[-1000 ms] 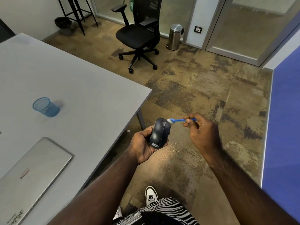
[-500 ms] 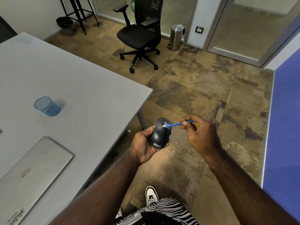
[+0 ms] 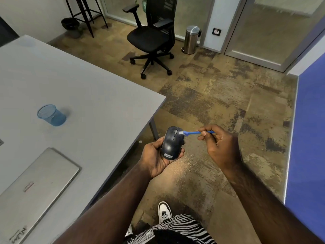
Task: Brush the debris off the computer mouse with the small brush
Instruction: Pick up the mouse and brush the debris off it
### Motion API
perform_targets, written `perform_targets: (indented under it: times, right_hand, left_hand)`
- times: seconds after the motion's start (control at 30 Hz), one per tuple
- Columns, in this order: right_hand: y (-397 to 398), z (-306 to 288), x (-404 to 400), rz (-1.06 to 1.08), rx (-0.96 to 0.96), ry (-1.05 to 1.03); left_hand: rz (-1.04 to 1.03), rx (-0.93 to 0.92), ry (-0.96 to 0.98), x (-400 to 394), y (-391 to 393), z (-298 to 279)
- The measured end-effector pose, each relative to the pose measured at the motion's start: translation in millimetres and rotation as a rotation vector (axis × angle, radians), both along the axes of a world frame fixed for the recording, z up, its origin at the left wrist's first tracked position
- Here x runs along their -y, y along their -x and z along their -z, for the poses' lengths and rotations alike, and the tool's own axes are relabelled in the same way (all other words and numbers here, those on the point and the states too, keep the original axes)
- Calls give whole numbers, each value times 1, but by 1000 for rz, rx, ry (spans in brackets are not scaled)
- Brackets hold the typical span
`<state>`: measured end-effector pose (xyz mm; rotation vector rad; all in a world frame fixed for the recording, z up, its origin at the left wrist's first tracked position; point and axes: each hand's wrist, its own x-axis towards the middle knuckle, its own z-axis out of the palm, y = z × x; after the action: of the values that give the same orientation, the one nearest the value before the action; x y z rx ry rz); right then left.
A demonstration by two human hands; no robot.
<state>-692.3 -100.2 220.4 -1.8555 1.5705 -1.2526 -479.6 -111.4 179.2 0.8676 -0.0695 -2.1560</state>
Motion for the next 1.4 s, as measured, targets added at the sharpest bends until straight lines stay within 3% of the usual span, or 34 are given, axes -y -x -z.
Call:
perform_targets:
  times: [0.13,0.33,0.5,0.67,0.83,0.97,1.1,1.23,1.4]
  right_hand:
    - [-3,1,-7,-168,-7,-56]
    - [-6,-1,-7,-14,35,11]
    - [-16,1,-16,-250,8,-35]
    - [-16,2,-8,-57,61,-5]
    - [-17,3,-13,-209,-47,-53]
    - [-16,-3,-3,1,11,-23]
    - [-20,-6,-3,-122,-57,-82]
    - [-15,-8,10,49,-79,-91]
    - [-16,-12,9,-131,-78,-120]
  left_hand:
    - [-67,-57,-20,0,3,0]
    - [-53,-19,-33,5,0,-2]
    - [-82,2,-32,6,1,-2]
    - [-69,9,-28,7,0,-2]
    - [-82,1,-1,6,1,-2]
    - [-68,59,10,7,3,0]
    - [-59,101,38,7,6,5]
    - [-28,89,39,5,6,8]
    - [13,140,75,6,8,11]
